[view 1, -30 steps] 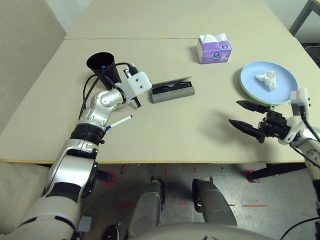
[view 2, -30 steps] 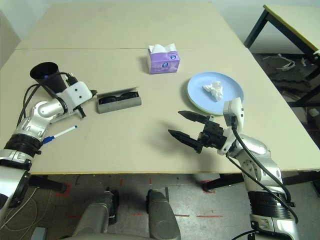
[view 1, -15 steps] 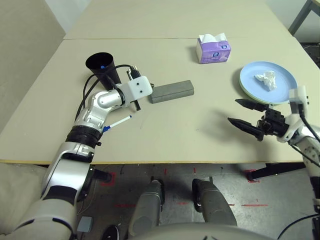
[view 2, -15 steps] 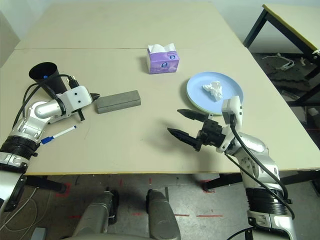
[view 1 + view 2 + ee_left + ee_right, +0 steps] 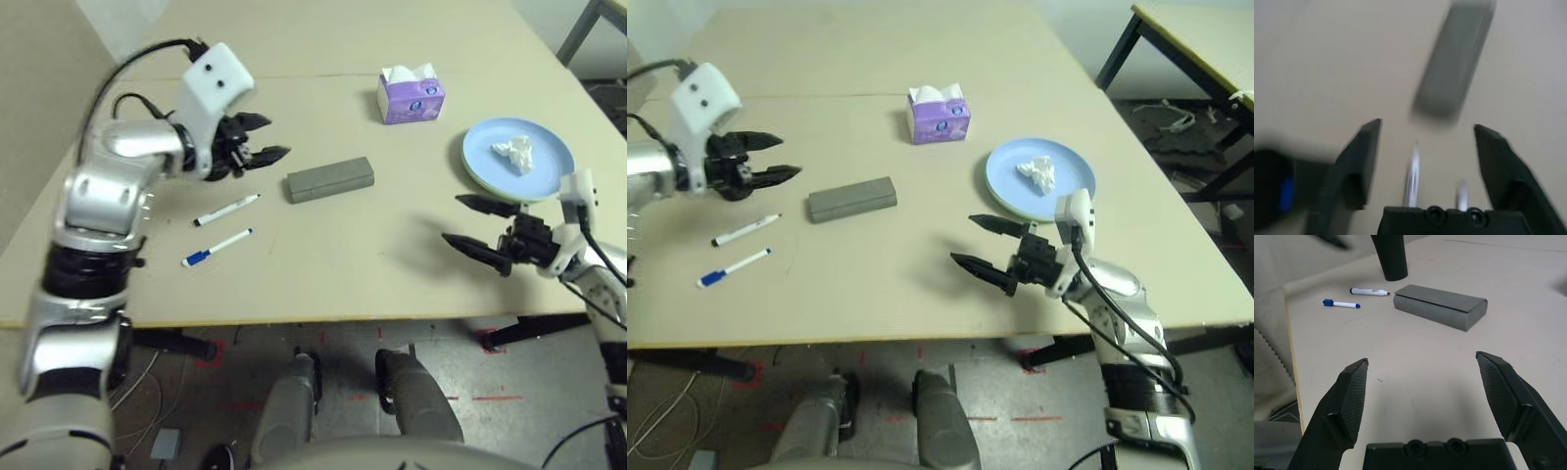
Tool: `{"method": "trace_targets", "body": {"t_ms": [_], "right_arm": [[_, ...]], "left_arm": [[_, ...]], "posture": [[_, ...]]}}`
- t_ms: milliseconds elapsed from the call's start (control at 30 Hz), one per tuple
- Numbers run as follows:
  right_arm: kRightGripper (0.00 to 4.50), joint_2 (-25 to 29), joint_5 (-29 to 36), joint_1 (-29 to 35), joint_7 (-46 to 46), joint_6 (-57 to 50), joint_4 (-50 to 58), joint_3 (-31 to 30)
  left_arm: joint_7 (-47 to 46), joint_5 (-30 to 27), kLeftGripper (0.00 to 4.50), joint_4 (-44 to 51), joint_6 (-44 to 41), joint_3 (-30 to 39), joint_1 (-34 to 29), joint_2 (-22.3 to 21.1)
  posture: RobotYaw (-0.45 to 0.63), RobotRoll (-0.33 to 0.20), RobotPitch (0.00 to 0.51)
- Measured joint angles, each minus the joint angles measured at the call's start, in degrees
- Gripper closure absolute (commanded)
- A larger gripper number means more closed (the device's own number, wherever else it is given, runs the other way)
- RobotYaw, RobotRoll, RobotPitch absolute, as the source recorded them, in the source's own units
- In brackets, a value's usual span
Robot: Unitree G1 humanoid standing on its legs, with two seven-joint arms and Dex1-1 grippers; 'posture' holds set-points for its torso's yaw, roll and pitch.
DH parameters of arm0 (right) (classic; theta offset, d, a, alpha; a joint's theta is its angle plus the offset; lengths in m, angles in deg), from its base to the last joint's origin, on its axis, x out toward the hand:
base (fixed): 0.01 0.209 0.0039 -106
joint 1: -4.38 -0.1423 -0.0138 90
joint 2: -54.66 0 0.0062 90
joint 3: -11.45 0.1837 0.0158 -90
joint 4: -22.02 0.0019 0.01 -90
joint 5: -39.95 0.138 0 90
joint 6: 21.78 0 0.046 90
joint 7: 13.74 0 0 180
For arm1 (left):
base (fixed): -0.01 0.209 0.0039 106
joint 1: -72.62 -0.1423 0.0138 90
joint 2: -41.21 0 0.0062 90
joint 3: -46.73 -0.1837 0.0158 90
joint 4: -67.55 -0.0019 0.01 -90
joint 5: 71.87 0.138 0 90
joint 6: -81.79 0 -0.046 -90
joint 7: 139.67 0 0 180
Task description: Organize and tidy the items on the table.
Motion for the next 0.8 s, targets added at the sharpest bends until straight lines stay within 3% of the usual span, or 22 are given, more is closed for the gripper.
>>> {"method": "trace_targets", "body": {"t_ms": [67, 233, 500, 800], "right_arm": [[0.0, -0.1, -0.1, -0.2, -0.4, 0.4, -0.2, -0.2], [0.0, -0.8, -0.5, -1.1, -1.1, 1.4, -1.4, -0.8], [0.0, -0.9, -0.7, -1.1, -1.4, 1.7, -1.8, -1.0], [0.0, -0.9, -0.8, 0.0, -1.4, 1.7, -0.3, -1.0]], "left_arm": [[2.0, -1.5, 0.04, 1.9, -3.0, -0.4, -3.0, -3.7], [2.9, -2.6, 0.04, 2.9, -6.3, -3.1, -7.0, -6.7], [0.9, 0.3, 0.04, -0.8, -2.8, -8.4, -7.2, -6.4], [-0.6, 5.1, 0.04, -9.0, 4.1, -11.5, -6.6, -3.0]], "posture": [[-0.17, 0.0, 0.178], [-0.18, 0.0, 0.178], [-0.2, 0.0, 0.176], [-0.21, 0.0, 0.177]]}}
